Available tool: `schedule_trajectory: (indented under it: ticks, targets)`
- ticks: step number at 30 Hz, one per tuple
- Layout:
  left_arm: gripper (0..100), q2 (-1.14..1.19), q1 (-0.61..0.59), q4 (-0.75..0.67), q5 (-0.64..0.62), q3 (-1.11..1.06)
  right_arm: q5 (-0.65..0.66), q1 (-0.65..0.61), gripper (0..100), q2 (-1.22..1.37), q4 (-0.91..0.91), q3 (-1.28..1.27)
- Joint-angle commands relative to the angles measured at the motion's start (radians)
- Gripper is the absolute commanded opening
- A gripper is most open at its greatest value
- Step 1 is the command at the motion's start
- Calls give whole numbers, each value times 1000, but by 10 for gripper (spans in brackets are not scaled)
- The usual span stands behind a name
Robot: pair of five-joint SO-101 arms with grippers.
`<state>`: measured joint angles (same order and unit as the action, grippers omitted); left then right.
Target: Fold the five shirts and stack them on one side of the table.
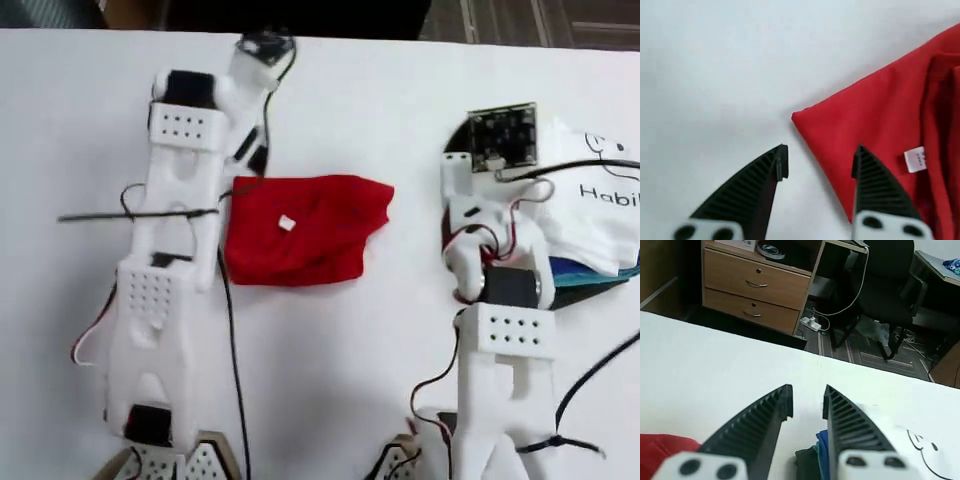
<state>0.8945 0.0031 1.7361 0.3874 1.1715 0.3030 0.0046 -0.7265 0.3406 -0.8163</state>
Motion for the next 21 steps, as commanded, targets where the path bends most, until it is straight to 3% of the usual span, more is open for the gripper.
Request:
schedule_trajectory:
  ticks: [1, 10, 21]
  targets:
    - [229, 48, -18, -57, -3, 2, -9, -31, 112, 85, -30, 17]
    - [194, 161, -69, -87, 8, 2, -8, -61, 112, 374, -36, 126]
    - [184, 158, -158, -74, 40, 25, -8, -130, 112, 426, -35, 127]
